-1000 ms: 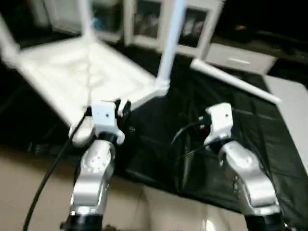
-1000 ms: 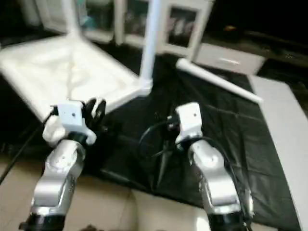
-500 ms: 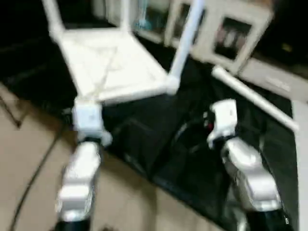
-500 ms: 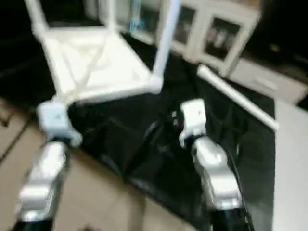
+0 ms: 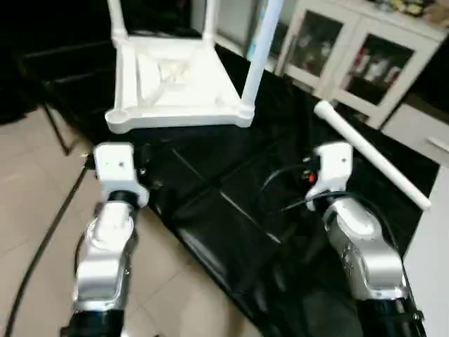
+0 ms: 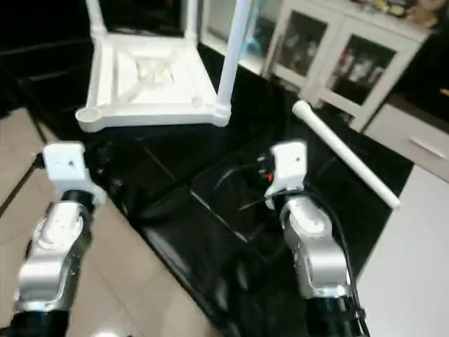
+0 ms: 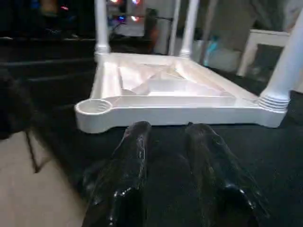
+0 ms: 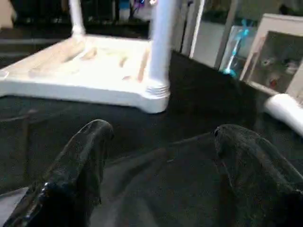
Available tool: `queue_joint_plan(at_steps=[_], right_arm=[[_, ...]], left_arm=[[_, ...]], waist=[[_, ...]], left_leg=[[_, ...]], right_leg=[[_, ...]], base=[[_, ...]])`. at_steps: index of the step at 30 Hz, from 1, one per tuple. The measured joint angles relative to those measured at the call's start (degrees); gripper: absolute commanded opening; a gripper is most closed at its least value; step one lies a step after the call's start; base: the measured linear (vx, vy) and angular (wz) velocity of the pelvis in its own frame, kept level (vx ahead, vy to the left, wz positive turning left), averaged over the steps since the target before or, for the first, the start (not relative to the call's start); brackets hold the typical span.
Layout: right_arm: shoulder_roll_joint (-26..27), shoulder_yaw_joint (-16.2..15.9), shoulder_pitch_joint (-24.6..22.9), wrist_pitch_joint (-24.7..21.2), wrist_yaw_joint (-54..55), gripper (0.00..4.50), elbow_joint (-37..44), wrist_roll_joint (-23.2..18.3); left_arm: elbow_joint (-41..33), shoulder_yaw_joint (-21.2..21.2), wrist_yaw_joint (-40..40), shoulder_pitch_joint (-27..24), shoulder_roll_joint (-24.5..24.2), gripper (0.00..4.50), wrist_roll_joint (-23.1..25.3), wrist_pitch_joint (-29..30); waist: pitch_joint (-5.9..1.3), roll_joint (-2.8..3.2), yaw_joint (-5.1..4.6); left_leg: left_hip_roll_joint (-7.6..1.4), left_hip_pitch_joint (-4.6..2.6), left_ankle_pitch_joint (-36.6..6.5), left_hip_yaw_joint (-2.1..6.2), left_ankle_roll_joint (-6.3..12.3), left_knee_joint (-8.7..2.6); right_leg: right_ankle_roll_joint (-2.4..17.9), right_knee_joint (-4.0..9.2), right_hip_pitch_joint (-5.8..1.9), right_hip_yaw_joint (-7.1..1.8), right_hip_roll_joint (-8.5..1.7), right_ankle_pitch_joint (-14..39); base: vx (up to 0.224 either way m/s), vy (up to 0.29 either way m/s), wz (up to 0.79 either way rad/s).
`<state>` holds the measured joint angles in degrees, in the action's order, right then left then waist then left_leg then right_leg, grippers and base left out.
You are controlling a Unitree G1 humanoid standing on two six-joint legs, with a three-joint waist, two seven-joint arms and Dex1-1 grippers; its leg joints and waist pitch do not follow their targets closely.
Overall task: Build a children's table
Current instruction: Move to table
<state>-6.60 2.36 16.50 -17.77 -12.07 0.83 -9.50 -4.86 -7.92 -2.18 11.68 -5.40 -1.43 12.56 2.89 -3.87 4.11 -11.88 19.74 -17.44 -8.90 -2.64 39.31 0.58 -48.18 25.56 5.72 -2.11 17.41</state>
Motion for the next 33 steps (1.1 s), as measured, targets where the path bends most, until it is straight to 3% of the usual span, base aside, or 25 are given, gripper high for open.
queue_joint_plan(at_steps=[1,2,3,4,5,6,7,8,10,13,17,22,26,29,33], right_arm=[[0.0,0.9,0.2,0.1,0.4,3.81,0.0,-0.7],[0.2,2.7,0.9,0.3,0.7,4.08,0.0,-2.2],[0.1,3.8,0.7,0.4,1.0,4.14,-0.1,-2.6],[-0.3,5.4,0.0,0.3,1.5,4.14,-0.2,-3.3],[-0.4,7.5,0.0,0.3,1.9,4.19,-0.2,-4.1],[-0.4,8.6,0.1,0.3,2.0,4.31,-0.2,-4.5],[-0.5,9.3,0.1,0.3,2.1,4.43,-0.2,-4.8],[-0.8,10.7,0.5,0.3,2.4,4.43,-0.6,-5.7],[-1.0,11.8,1.4,0.3,3.1,4.43,-1.7,-6.2],[-2.0,12.1,3.7,0.0,4.1,4.43,-4.8,-6.3],[-6.6,14.4,9.4,-0.5,4.6,4.43,-11.8,-6.2],[-10.1,16.1,13.6,0.4,3.3,4.43,-21.0,-6.0],[-14.7,16.3,18.7,4.6,3.1,4.43,-35.3,-4.4],[-16.3,17.2,20.5,7.3,3.4,4.43,-41.3,-3.7],[-17.8,17.7,23.9,11.4,3.0,4.43,-51.1,-3.2]], left_arm=[[0.0,-0.5,-0.5,0.2,-0.4,1.45,-0.5,0.0],[0.0,-1.0,-1.3,0.6,-0.9,1.52,-1.2,0.0],[0.2,-1.1,-1.5,0.4,-1.0,1.52,-1.4,0.1],[0.4,-0.9,-1.9,0.4,-0.2,1.52,-1.5,0.5],[0.4,0.5,-2.8,0.6,-0.3,1.52,-1.9,1.1],[0.4,0.8,-3.1,0.7,-0.6,1.52,-2.2,1.4],[0.4,0.9,-3.6,1.2,-1.2,1.52,-2.2,1.7],[0.5,1.9,-5.2,1.7,-2.2,1.52,-2.3,2.3],[0.6,2.2,-7.1,1.8,-3.2,1.52,-2.8,2.6],[0.6,2.9,-10.4,1.9,-5.7,1.52,-3.5,4.4],[0.7,3.1,-13.7,2.0,-9.1,1.52,-3.5,6.2],[0.7,3.2,-15.7,2.2,-10.5,1.52,-4.5,7.4],[-1.2,3.3,-17.8,2.3,-11.0,1.52,-6.5,9.8],[-3.0,3.3,-18.5,2.3,-11.2,1.52,-7.5,10.9],[-5.1,3.1,-19.6,2.3,-11.4,1.52,-10.0,13.1]], waist=[[-0.47,-0.64,0.23],[-0.88,-1.9,0.53],[-0.7,-2.08,0.68],[-0.49,-2.11,1.23],[-0.48,-1.91,1.31],[-0.46,-1.67,1.07],[-0.37,-1.38,0.56],[-0.27,-0.96,-0.06],[-0.27,-0.25,-1.03],[-0.01,0.02,-1.68],[0.41,0.37,-1.98],[0.75,0.07,-1.96],[1.14,0.07,-1.93],[1.17,0.09,-1.88],[1.71,0.9,-1.82]], left_leg=[[0.02,0.63,0.4,-0.17,0.44,-0.02],[0.22,1.65,0.5,-0.69,0.35,0.92],[0.21,2.36,0.5,0.29,3.99,1.22],[1.04,2.25,1.0,0.93,5.97,0.53],[2.09,1.77,1.7,1.26,4.52,-1.57],[2.48,1.53,2.7,1.99,2.68,-2.54],[2.13,1.34,3.5,2.61,0.98,-3.4],[1.77,1.15,4.3,2.55,-0.9,-4.06],[1.68,1.1,5.3,2.56,-2.61,-4.76],[1.39,1.29,6.0,2.34,-3.75,-4.94],[1.12,1.44,6.1,1.78,-3.45,-4.82],[0.92,1.41,6.2,0.95,-3.26,-4.64],[0.89,1.6,6.3,0.72,-3.22,-4.63],[0.83,1.64,6.4,0.67,-3.02,-4.74],[0.66,2.05,6.4,0.69,-3.04,-4.9]], right_leg=[[1.0,3.62,0.38,-2.6,-2.33,-1.4],[-3.6,7.25,0.55,-4.33,-4.66,-3.0],[-2.7,7.08,0.72,-4.67,-3.86,-3.0],[-2.1,7.65,0.38,-4.34,-3.63,-3.3],[-1.8,8.38,0.31,-4.29,-2.72,-3.9],[-1.3,8.88,0.24,-4.24,-1.83,-4.4],[-1.0,9.42,0.07,-4.01,-1.18,-4.9],[-0.9,9.7,0.07,-3.74,-0.93,-5.3],[-0.5,10.25,0.06,-3.64,-0.88,-5.8],[-0.3,11.46,-0.19,-3.42,-0.92,-6.6],[-0.3,13.19,-0.8,-3.4,-1.2,-7.3],[-0.3,13.32,-1.03,-3.58,-1.45,-7.3],[-0.2,13.29,-0.7,-3.54,-1.51,-7.8],[-0.3,13.2,-0.56,-3.41,-1.44,-8.5],[-0.2,13.18,-0.31,-3.31,-1.29,-8.5]], base=[[-0.083,-0.264,0.1],[-0.056,-0.25,-0.12],[-0.056,-0.25,-0.12],[-0.045,-0.286,-0.09],[-0.076,-0.268,-0.15],[-0.076,-0.268,-0.15],[-0.078,-0.183,-0.2],[-0.089,-0.1,-0.04],[-0.093,-0.06,-0.03],[-0.094,0.03,0.0],[-0.067,0.056,0.04],[-0.011,0.012,0.01],[0.0,0.0,0.0],[0.0,0.0,0.0],[0.0,0.0,0.0]])
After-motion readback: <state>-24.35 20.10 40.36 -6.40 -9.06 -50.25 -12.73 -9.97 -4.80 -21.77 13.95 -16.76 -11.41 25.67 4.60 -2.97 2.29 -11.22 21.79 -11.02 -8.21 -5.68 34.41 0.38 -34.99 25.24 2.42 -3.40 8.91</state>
